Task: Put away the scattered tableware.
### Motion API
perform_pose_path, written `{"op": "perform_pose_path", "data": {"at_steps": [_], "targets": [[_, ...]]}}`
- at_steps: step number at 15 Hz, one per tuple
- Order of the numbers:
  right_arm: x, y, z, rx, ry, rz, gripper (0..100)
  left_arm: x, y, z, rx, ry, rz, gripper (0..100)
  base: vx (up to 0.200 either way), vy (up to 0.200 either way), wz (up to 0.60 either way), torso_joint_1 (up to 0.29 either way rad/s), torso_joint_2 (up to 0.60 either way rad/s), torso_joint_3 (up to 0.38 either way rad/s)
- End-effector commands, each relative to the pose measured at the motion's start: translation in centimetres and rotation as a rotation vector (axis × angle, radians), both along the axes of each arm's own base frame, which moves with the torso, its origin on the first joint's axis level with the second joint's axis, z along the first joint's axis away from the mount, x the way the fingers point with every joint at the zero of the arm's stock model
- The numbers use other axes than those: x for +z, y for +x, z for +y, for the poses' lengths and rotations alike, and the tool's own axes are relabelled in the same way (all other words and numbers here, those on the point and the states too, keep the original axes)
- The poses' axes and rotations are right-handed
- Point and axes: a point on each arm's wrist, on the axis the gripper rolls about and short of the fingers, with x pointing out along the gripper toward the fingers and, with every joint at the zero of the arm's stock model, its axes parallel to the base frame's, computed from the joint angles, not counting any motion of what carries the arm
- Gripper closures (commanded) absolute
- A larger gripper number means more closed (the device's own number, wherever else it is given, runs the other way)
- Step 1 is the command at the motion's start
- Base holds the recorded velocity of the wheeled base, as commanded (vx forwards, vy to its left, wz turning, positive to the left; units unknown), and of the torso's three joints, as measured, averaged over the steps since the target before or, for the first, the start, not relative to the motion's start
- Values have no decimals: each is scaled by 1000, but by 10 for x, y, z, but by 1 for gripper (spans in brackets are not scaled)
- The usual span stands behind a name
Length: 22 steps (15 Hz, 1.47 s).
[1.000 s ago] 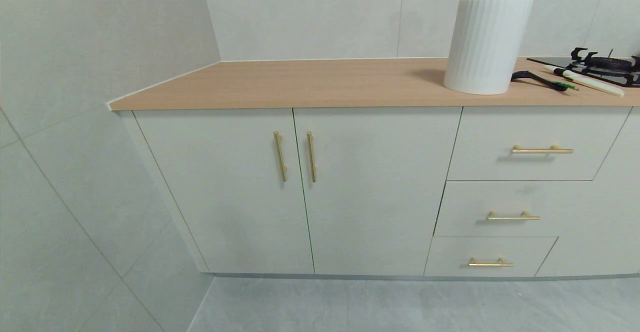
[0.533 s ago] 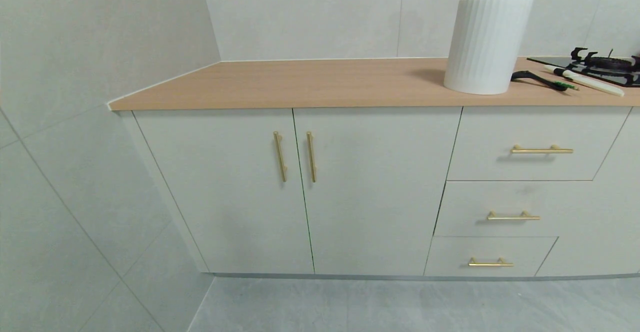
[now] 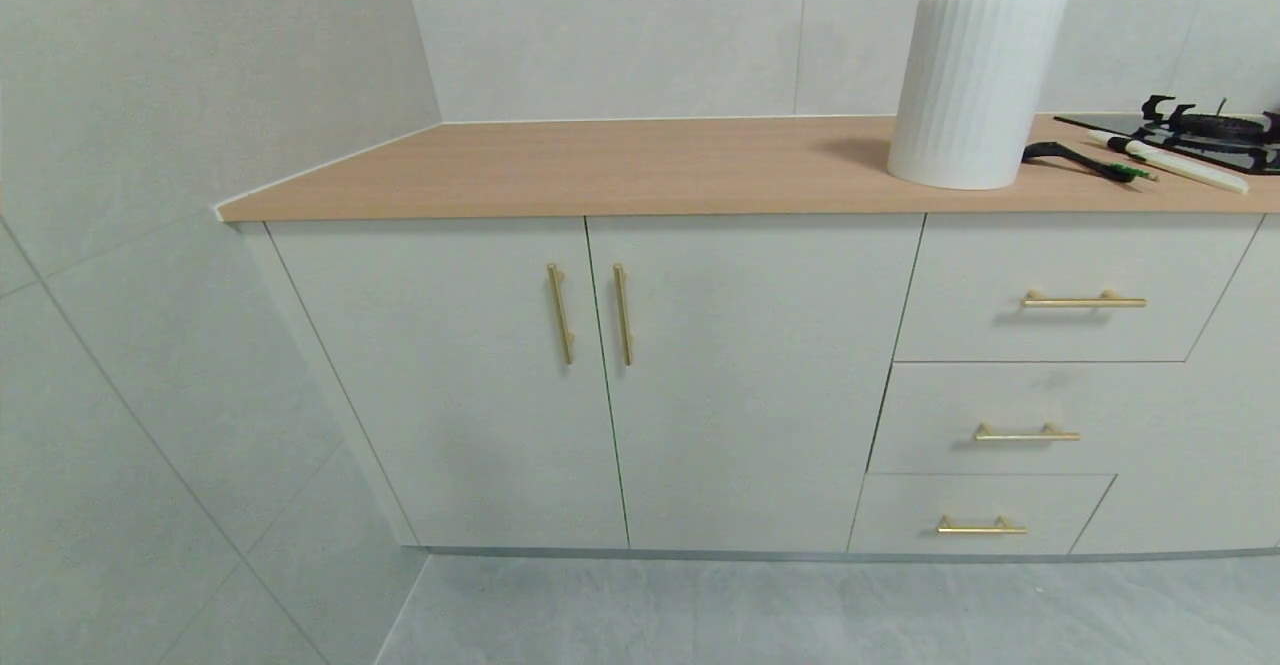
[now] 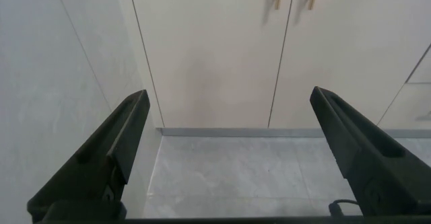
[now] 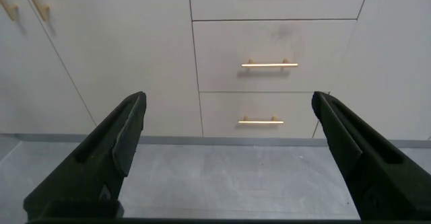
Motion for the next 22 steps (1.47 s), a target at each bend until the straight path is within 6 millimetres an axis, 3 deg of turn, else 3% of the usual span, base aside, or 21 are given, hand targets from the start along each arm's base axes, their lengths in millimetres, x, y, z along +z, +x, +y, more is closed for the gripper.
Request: {"op": "perform_pose_path", "data": {"at_steps": [1, 4, 19, 22], "targets": [[0, 0, 0, 1, 1, 4, 0, 0, 0, 0, -1, 4, 1, 0, 0, 0, 0, 0, 0, 0], [0, 0, 0, 1, 2, 4, 0, 0, 0, 0, 1, -1, 1, 0, 0, 0, 0, 0, 0, 0], [0, 0, 0, 1, 4, 2, 0, 0, 0, 0, 1, -2, 1, 0, 0, -200, 0, 1, 1, 1], [0, 0, 0, 1, 4, 2, 0, 0, 0, 0, 1, -4, 1, 0, 0, 0, 0, 0, 0, 0]]}}
